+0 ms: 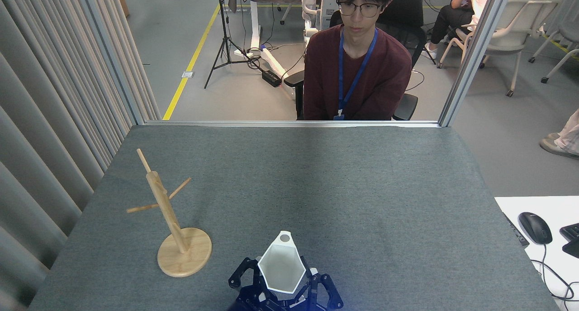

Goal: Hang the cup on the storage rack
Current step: 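Hold the cup in the left gripper and open the right gripper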

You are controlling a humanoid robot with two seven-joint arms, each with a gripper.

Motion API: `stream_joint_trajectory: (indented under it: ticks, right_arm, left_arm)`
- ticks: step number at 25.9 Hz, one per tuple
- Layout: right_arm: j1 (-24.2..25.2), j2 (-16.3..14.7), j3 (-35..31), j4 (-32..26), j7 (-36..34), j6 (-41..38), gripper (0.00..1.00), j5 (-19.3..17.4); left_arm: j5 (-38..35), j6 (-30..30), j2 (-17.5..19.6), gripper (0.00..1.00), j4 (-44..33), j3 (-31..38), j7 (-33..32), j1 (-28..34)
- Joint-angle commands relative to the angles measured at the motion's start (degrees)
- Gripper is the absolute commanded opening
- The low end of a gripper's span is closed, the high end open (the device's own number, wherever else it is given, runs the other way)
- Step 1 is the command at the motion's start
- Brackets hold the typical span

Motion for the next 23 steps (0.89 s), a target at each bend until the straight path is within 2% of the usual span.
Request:
stream_joint_trajectory:
  ticks: [1,2,4,7,8,10,17,20,23]
  right_arm:
    - [0.2,-0.15,0.11,0.02,-0.28,-0.25,0.56,0.05]
    - [0.2,-0.15,0.11,0.02,-0.37,-0.34,0.56,0.05]
    - [0.2,-0.15,0.02,0.02,-0.37,-0.25,0.56,0.05]
    - [0.2,-0.15,0.02,0.02,-0.45,-0.34,0.56,0.05]
    - [0.2,-0.15,0.02,0.02,-0.45,-0.34,0.59,0.05]
    - [0.2,-0.15,-0.24,0.02,-0.54,-0.43,1.0,-0.04]
    - [0.37,-0.41,-0.77,-1.65,-0.54,-1.05,1.0,-0.39]
    - [1.43,-0.85,-0.59,-6.65,-0.63,-2.1,1.0,-0.92]
    - [2.04,-1.38,-0.5,-13.16,-0.54,-5.09,1.0,-4.96]
  left_arm:
    - [-0.49,0.63,0.0,0.71,-0.41,0.03,0.2,0.05]
    - [-0.76,0.81,0.09,0.58,-0.68,0.03,0.29,0.14]
    - [-0.85,0.9,0.27,0.44,-1.38,0.03,0.38,0.14]
    - [-0.85,0.9,0.53,0.38,-1.56,0.03,0.47,0.05]
    - [-0.85,0.9,0.62,0.38,-1.56,0.03,0.55,0.05]
    - [-0.85,0.9,0.62,0.38,-1.64,0.03,0.47,0.14]
    - [-0.93,1.07,0.53,0.38,-1.64,0.12,0.29,0.14]
    - [-1.9,2.3,0.44,0.38,-1.56,0.03,0.29,0.4]
    - [-2.52,2.74,0.0,0.39,-1.03,0.03,0.29,0.66]
